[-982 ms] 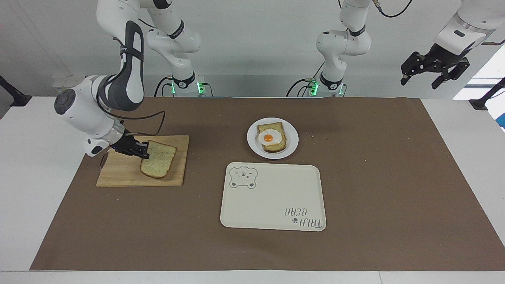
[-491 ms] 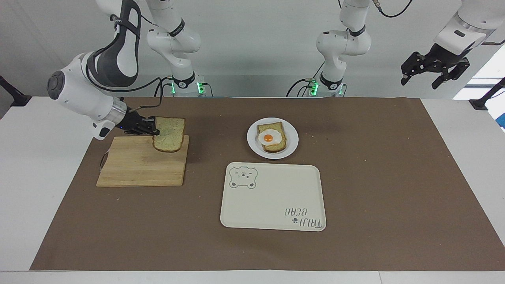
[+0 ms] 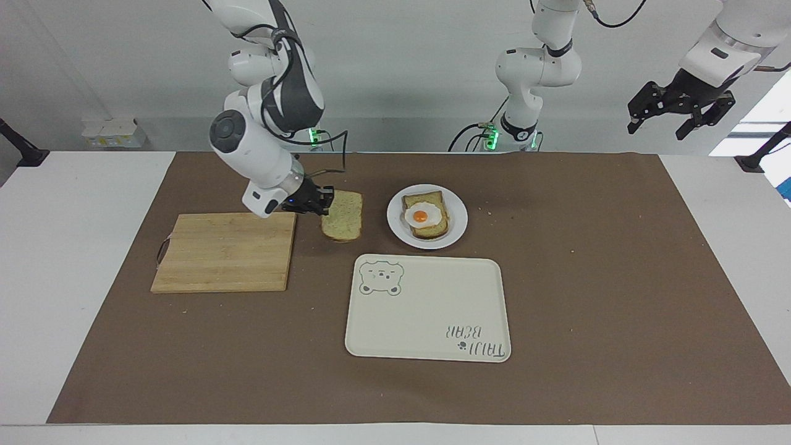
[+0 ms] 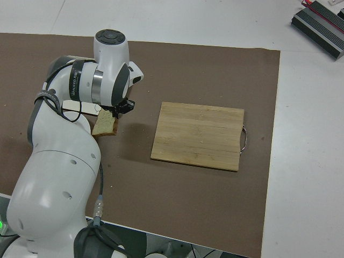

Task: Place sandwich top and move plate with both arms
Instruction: 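Lift the bread slice with the right gripper toward the white plate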

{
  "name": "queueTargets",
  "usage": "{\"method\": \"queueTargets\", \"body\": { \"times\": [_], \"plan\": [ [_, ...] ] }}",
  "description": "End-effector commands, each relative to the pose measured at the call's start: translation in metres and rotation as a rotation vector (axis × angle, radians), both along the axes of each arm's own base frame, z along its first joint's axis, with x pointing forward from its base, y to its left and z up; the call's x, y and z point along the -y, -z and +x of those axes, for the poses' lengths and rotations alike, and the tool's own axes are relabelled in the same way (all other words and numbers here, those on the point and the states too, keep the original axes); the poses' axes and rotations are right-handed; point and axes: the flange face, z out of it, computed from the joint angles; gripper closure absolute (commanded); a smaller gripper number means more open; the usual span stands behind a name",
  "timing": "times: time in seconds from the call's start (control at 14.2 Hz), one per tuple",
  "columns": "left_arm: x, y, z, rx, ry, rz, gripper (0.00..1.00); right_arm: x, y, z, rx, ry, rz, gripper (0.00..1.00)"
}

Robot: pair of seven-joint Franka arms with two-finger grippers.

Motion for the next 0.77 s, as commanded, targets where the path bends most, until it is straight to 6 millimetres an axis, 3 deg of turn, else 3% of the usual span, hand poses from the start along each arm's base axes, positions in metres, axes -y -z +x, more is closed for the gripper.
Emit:
{"method": "queueTargets", "body": {
  "times": [0.0,0.28,0.35,0.42,0.49,0.7],
  "plan": [
    [0.0,0.003,-0.007,0.009,-0.008,0.001,0.0,-0.037,0.0,-0.012,0.031,0.03,0.014,1.0],
    [0.0,0.002,-0.009,0.012,-0.008,0.001,0.0,-0.094,0.0,-0.031,0.051,0.003,0.025,1.0],
    [0.0,0.003,-0.01,0.009,-0.008,0.0,0.0,-0.099,0.0,-0.033,0.05,-0.005,0.027,1.0],
    [0.0,0.005,-0.01,0.004,-0.008,0.0,0.0,-0.104,0.004,-0.034,0.05,-0.01,0.026,1.0],
    [0.0,0.005,-0.01,0.004,-0.008,0.0,0.0,-0.128,0.013,-0.043,0.04,-0.027,0.033,1.0],
    [0.0,0.005,-0.01,0.004,-0.009,0.0,0.0,-0.165,0.035,-0.056,0.029,0.001,0.025,1.0]
  ]
}}
